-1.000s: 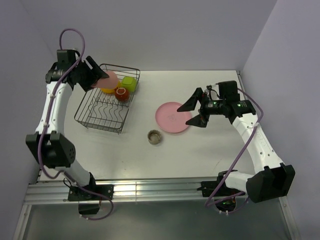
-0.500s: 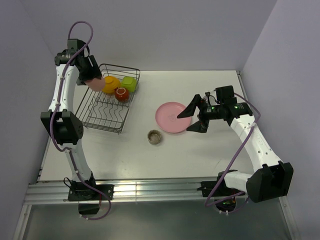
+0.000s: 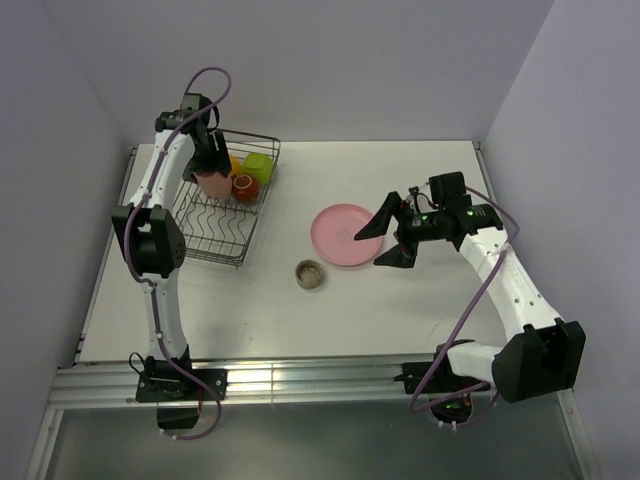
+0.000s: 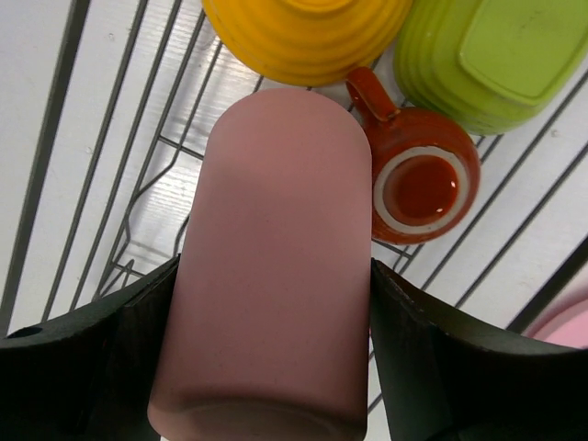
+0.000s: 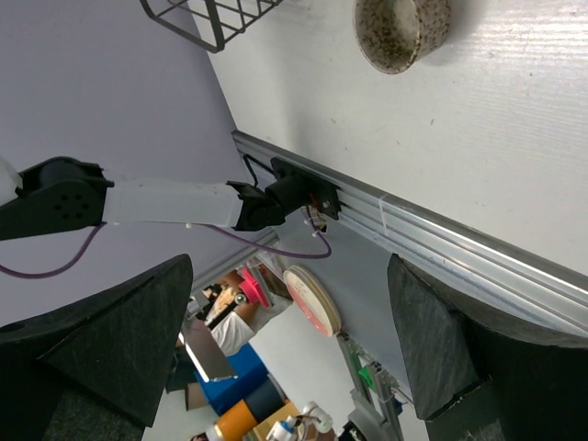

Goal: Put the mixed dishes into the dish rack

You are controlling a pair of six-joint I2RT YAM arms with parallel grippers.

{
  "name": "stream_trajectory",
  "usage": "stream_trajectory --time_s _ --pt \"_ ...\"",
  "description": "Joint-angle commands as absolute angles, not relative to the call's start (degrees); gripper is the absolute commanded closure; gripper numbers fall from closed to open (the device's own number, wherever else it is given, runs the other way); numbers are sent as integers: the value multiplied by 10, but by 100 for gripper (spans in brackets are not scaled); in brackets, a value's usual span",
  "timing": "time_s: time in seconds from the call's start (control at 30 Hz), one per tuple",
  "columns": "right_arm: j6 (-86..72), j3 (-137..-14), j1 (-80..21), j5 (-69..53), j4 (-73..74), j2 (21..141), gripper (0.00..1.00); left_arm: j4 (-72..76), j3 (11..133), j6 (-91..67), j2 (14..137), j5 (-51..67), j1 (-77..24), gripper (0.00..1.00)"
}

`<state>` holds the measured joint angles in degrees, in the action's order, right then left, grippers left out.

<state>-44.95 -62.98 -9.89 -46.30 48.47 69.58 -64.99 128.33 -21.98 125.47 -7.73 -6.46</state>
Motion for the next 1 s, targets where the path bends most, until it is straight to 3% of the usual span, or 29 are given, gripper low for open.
stream_trajectory --time_s 0.0,0.53,0.63,0.73,0.83,0.87,0.9,0.93,0.97 --pt "-432 -637 -102 -459 493 701 6 -661 1310 -204 1261 -118 -61 100" --pt "-420 -643 -102 -446 507 715 7 -671 1312 -197 1310 -124 -61 98" --pt "-419 -640 -103 -444 505 715 7 -670 1311 -199 1314 -125 -61 86" --pt "-417 -640 -105 -439 505 715 7 -667 1309 -200 1316 -125 -61 65" --pt "-411 -649 -111 -424 512 719 7 -664 1306 -201 1317 -126 -61 55" --pt "-405 -652 -116 -418 516 723 7 -664 1305 -201 1316 -127 -61 47" --pt "-400 -657 -121 -409 521 727 7 -662 1303 -202 1313 -129 -61 24" --pt "-396 -671 -128 -398 526 730 7 -659 1301 -203 1312 -129 -61 9" --pt "-386 -679 -147 -367 540 737 7 -657 1298 -204 1310 -128 -61 1"
